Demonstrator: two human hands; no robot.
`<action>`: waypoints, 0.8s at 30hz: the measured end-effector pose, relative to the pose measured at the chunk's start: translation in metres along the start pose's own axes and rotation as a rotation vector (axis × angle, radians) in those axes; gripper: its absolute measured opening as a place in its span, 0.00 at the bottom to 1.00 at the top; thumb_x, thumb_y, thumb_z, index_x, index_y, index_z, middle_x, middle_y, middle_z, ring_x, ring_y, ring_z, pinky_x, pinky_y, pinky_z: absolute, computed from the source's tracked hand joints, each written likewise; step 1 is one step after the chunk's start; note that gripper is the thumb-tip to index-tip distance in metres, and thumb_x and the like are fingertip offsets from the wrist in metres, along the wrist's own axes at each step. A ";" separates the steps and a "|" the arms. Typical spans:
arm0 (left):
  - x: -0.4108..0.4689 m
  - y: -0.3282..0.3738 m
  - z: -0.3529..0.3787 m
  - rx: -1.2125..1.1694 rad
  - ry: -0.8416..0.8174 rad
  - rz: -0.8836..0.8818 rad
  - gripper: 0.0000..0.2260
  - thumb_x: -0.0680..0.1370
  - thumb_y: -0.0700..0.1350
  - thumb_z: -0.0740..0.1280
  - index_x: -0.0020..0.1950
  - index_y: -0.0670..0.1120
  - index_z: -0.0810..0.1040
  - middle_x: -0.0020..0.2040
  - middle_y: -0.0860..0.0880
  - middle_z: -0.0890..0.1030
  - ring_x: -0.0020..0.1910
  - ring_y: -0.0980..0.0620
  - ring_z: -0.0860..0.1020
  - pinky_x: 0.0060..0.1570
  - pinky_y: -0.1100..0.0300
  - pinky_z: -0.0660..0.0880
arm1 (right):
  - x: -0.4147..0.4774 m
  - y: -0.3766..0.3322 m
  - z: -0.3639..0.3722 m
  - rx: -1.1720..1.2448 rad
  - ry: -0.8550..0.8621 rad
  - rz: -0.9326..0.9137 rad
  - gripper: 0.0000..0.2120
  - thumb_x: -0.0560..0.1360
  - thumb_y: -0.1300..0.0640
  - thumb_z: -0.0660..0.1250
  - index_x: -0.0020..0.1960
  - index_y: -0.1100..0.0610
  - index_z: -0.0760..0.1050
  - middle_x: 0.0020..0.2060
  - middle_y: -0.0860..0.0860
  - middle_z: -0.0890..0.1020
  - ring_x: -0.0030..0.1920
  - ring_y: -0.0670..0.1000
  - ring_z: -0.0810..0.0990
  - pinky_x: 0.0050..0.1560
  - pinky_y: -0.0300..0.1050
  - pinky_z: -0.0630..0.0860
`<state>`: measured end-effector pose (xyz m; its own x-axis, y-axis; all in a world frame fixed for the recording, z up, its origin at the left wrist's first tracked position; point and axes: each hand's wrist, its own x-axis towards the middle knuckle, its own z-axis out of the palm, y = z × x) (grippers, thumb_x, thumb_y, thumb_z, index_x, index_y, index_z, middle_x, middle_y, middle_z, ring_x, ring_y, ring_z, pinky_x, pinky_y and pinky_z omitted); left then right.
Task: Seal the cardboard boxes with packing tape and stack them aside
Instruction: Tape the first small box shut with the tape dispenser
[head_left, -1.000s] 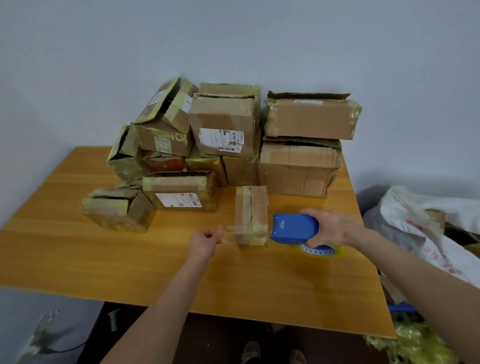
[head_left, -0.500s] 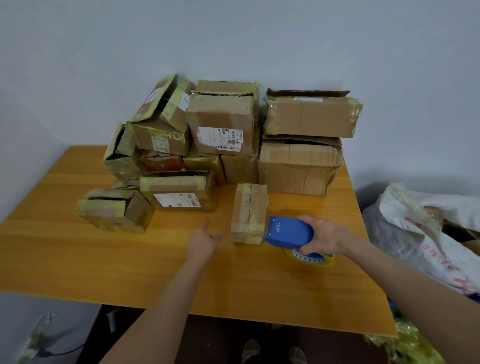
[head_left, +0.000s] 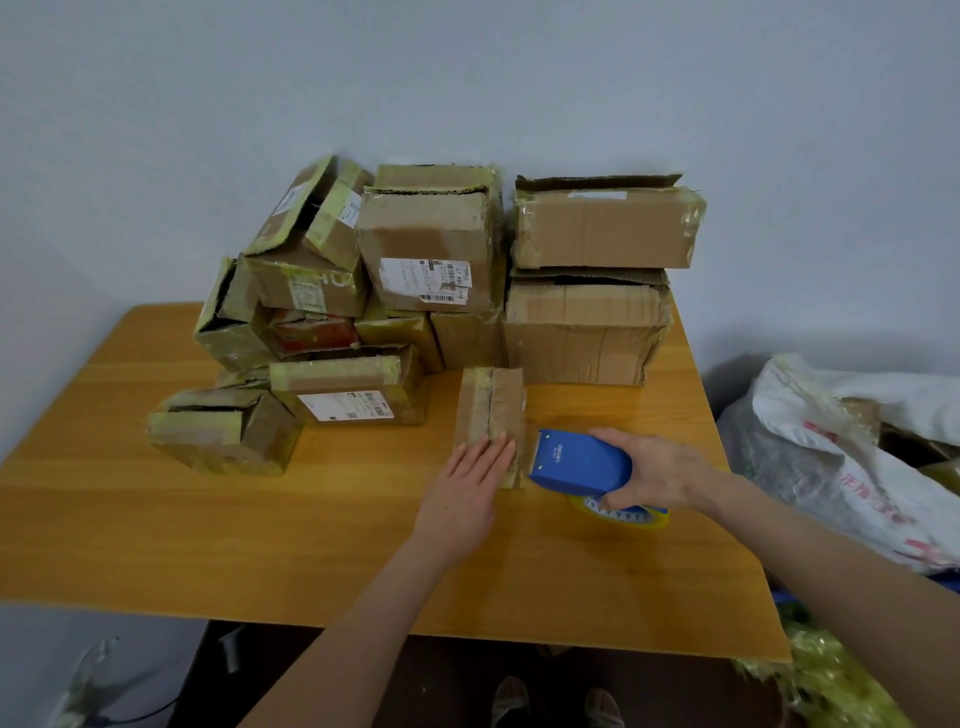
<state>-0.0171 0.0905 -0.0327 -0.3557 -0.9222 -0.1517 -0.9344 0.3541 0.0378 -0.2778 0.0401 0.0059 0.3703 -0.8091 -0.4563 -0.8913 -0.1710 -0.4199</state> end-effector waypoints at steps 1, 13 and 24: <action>0.000 0.000 0.000 0.006 -0.002 0.004 0.32 0.82 0.45 0.55 0.75 0.52 0.34 0.77 0.53 0.37 0.77 0.54 0.38 0.76 0.53 0.38 | -0.002 0.003 -0.002 0.016 -0.001 -0.002 0.40 0.69 0.45 0.73 0.75 0.41 0.55 0.54 0.43 0.73 0.52 0.49 0.73 0.48 0.45 0.73; 0.003 -0.005 -0.006 -0.038 0.012 0.030 0.33 0.81 0.44 0.57 0.77 0.53 0.38 0.79 0.53 0.41 0.77 0.55 0.41 0.76 0.55 0.40 | -0.001 -0.001 -0.014 -0.200 -0.063 -0.003 0.35 0.69 0.43 0.70 0.72 0.39 0.57 0.50 0.44 0.75 0.50 0.50 0.74 0.48 0.47 0.74; 0.004 -0.004 -0.002 -0.053 0.031 0.029 0.34 0.80 0.43 0.60 0.78 0.53 0.40 0.79 0.53 0.42 0.77 0.55 0.41 0.76 0.56 0.39 | 0.024 -0.039 -0.024 -0.303 -0.196 0.047 0.30 0.68 0.43 0.71 0.68 0.42 0.64 0.53 0.47 0.77 0.50 0.51 0.73 0.46 0.46 0.73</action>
<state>-0.0146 0.0847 -0.0316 -0.3822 -0.9163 -0.1193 -0.9231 0.3728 0.0944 -0.2401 0.0137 0.0302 0.3444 -0.7021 -0.6232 -0.9347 -0.3189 -0.1572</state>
